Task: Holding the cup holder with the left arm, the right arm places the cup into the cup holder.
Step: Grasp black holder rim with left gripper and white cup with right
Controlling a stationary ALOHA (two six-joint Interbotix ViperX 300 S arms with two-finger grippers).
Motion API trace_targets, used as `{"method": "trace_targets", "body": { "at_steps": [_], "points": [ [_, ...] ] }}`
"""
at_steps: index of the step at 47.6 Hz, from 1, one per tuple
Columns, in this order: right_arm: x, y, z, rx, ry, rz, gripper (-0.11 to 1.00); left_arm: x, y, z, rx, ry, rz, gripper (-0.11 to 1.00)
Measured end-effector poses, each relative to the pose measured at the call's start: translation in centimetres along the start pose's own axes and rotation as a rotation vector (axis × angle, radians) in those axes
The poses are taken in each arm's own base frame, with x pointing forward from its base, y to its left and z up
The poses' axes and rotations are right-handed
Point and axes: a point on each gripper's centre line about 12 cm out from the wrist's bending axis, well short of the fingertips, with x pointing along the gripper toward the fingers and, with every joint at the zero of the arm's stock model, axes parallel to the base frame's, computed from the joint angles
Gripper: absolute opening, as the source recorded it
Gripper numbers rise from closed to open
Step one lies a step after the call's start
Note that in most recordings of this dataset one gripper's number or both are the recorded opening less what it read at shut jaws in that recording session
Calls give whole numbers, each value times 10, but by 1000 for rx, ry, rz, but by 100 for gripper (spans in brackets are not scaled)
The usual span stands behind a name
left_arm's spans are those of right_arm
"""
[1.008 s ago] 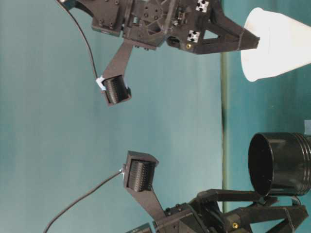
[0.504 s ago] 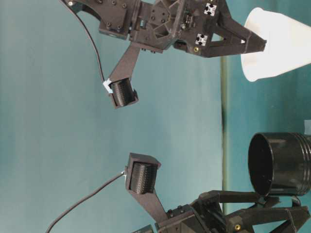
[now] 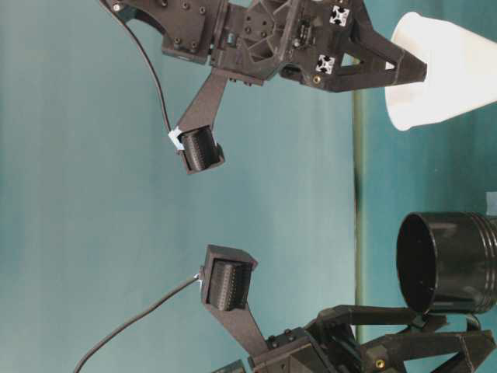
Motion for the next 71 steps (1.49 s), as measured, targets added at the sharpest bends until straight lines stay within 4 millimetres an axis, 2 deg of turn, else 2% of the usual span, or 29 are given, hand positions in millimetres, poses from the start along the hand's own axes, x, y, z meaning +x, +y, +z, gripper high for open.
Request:
{"method": "trace_targets", "body": {
  "at_steps": [6, 11, 16, 20, 26, 30, 52, 71],
  "points": [
    [2, -1, 0, 7, 6, 0, 92, 0, 0, 0, 0, 0, 0, 84],
    [6, -1, 1, 11, 13, 2, 86, 0, 0, 0, -6, 2, 0, 64],
    [7, 0, 2, 16, 17, 7, 69, 0, 0, -1, -34, 6, -1, 38],
    [7, 0, 4, 20, 12, 9, 49, 0, 0, -1, -49, 8, -1, 21],
    [6, 1, 5, 28, 10, 17, 16, 0, 0, -1, -52, 8, -1, 21],
    [5, 3, 5, 37, 8, 27, 6, 0, 0, -1, -52, 8, -1, 21],
    [3, 5, 7, 57, 6, 44, 6, 0, 0, -1, -50, 8, -1, 21],
    [-8, 5, 3, 107, 30, 74, 3, -17, 1, 8, -52, -49, 4, 21]
  ]
}}
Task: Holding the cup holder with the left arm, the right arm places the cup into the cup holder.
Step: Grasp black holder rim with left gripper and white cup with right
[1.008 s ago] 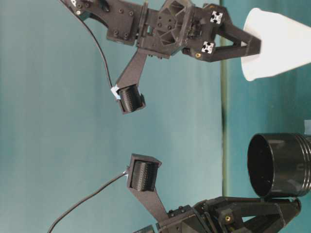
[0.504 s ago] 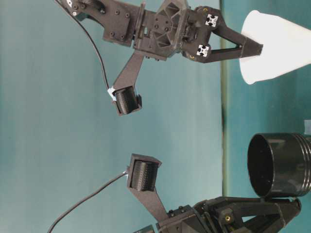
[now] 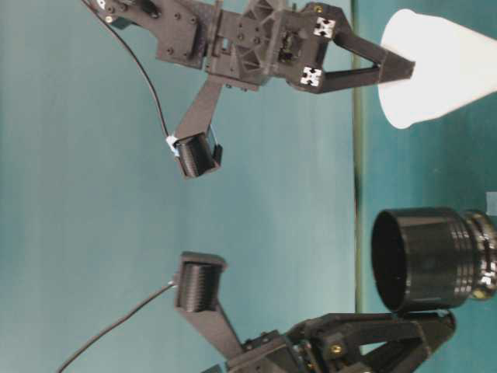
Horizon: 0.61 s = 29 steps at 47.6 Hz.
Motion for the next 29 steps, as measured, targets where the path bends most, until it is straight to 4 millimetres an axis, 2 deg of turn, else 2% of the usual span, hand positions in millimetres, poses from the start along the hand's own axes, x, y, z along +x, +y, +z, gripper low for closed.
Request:
{"method": "trace_targets", "body": {
  "at_steps": [18, 29],
  "points": [
    [-31, -6, 3, 46, -60, 26, 3, -6, 0, 4, 1, -14, 0, 21],
    [-46, -6, 3, 74, -79, 34, 3, -10, -2, 14, 6, -22, -2, 21]
  ]
}}
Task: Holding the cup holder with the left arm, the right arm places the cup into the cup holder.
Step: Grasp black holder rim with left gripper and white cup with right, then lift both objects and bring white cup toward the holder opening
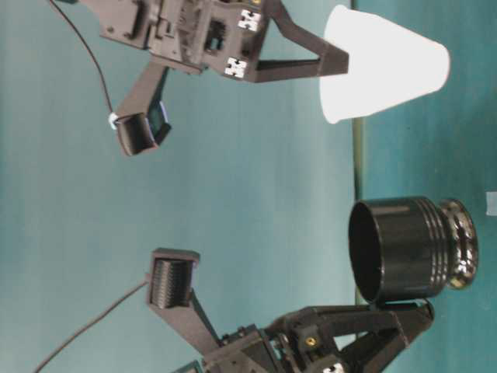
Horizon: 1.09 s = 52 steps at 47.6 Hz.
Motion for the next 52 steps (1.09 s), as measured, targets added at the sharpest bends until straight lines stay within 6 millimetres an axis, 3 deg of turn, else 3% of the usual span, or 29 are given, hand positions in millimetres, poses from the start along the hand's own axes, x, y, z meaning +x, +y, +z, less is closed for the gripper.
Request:
{"method": "trace_targets", "body": {
  "at_steps": [29, 52],
  "points": [
    [-61, 10, 24, 7, -152, 40, 3, 6, -4, 21, 13, 15, -7, 21],
    [-74, 17, 28, 20, -224, 64, 3, 17, -2, 44, 19, 9, -6, 21]
  ]
}}
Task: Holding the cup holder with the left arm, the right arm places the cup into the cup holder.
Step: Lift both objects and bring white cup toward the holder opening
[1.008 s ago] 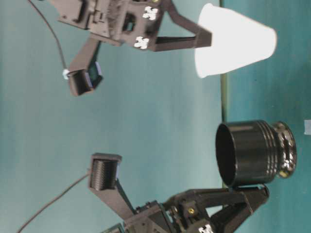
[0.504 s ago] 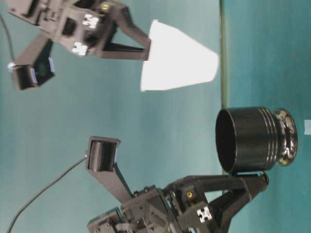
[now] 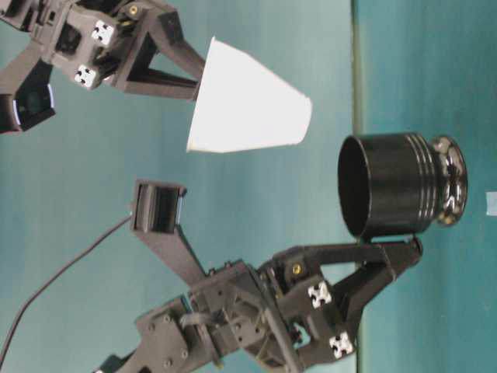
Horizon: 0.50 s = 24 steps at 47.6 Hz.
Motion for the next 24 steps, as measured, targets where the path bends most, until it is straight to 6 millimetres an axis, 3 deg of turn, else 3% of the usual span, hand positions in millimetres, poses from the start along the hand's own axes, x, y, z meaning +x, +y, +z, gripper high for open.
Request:
{"method": "trace_targets", "body": {
  "at_steps": [24],
  "points": [
    [8, 1, -3, 1, -47, 13, 3, 10, 1, 20, 6, -21, 1, 21]
  ]
}}
